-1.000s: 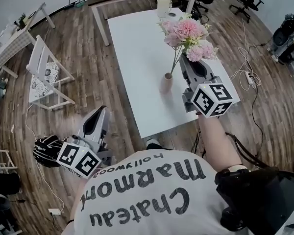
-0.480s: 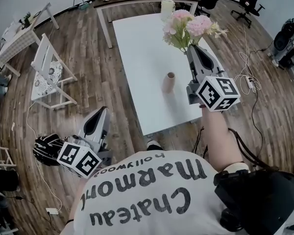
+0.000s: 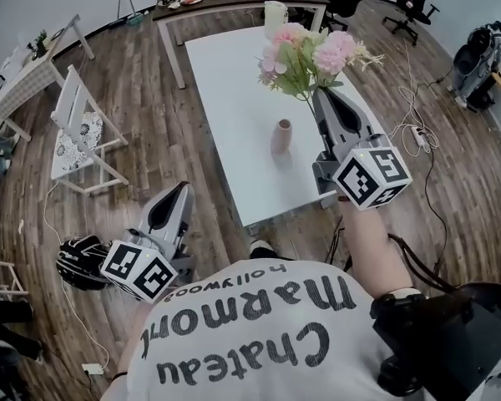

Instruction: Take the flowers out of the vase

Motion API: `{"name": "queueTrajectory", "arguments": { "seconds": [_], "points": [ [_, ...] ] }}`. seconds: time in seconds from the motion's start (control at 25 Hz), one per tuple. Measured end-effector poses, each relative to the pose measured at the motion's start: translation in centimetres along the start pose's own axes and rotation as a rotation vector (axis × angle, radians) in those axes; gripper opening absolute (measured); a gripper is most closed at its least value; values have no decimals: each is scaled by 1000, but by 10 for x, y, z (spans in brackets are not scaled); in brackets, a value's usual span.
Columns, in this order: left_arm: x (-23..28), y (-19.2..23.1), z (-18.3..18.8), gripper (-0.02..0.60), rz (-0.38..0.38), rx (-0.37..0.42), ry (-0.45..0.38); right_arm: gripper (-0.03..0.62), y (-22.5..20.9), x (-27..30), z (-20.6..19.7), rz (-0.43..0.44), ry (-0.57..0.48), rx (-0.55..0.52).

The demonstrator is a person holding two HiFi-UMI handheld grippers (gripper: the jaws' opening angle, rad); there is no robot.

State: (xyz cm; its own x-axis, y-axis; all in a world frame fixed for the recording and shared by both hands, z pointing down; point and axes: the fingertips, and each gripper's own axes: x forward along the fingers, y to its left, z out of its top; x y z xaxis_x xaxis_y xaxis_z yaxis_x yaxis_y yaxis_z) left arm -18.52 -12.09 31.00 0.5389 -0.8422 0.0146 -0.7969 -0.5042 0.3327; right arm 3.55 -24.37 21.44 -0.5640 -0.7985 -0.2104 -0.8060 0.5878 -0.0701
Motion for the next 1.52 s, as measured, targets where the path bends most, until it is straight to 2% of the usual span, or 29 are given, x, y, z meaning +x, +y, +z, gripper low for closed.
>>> {"name": "queueTrajectory", "arguments": {
  "seconds": [0.4, 0.72, 1.0, 1.16, 1.52],
  "points": [
    [-20, -42, -21, 6, -98, -12, 36, 18, 47, -75, -1, -15, 8, 49],
    [-29, -79, -49, 6, -143, -59, 69, 18, 54, -134, -12, -46, 56, 71],
    [-26, -122, -57, 6, -136, -51, 46, 18, 34, -187, -8, -67, 62, 88],
    [-22, -154, -62, 6, -112, -64, 26, 18, 21, -212, 4, -37, 78, 82],
    [-26, -238, -101, 6, -69, -95, 24, 18, -1, -289, 11, 27, 129, 100]
  ]
}}
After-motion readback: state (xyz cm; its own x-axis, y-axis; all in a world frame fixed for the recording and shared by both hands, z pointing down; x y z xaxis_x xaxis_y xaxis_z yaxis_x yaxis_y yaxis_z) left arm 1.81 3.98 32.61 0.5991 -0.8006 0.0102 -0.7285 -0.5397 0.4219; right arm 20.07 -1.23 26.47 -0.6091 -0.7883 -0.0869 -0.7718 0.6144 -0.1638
